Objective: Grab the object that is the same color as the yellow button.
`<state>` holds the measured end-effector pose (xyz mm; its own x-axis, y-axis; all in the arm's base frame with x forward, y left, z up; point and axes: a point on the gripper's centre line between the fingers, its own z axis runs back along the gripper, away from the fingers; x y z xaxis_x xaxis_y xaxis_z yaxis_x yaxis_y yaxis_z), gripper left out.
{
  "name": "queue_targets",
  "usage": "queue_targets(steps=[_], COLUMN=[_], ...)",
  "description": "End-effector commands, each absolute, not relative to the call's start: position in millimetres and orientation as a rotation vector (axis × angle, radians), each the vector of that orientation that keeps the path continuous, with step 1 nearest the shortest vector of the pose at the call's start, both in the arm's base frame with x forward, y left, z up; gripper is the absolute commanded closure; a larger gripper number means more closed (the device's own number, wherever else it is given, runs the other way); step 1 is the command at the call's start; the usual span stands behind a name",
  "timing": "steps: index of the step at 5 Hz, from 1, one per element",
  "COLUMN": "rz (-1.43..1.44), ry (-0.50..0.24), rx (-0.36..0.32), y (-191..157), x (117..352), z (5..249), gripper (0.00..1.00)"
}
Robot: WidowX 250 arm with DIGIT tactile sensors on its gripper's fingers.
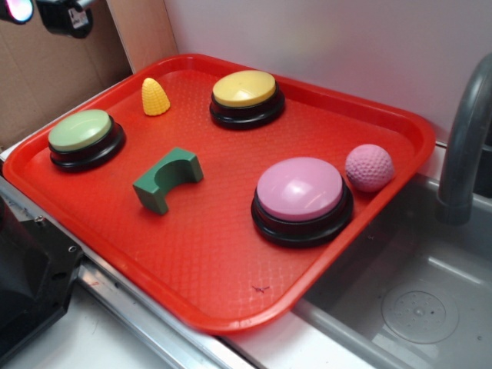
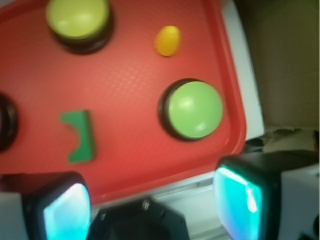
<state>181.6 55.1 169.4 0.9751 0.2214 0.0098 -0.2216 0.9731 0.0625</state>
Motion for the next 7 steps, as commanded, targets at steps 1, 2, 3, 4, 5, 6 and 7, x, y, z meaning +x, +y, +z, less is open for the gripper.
queue_targets(steps=[1, 2, 3, 4, 5, 6, 7], rz=[0.185, 0.095, 0.124, 0.155, 0.155, 0.153, 0.164], ry=[-0.138, -0.125, -0.159, -0.126, -0.106, -0.129, -0.127], rx=[0.097, 0.159, 0.061, 0.097, 0.072, 0.050, 0.048], y=[117.0, 139.2, 143.5, 136.3, 134.5, 128.6, 127.1], x=[241.0, 258.4, 270.3, 280.6, 283.3, 285.3, 284.1], z=[139.8, 112.9, 91.5, 68.8, 51.2, 44.8, 43.6], gripper=[0.00, 0.00, 0.00, 0.00, 0.00, 0.74, 1.00])
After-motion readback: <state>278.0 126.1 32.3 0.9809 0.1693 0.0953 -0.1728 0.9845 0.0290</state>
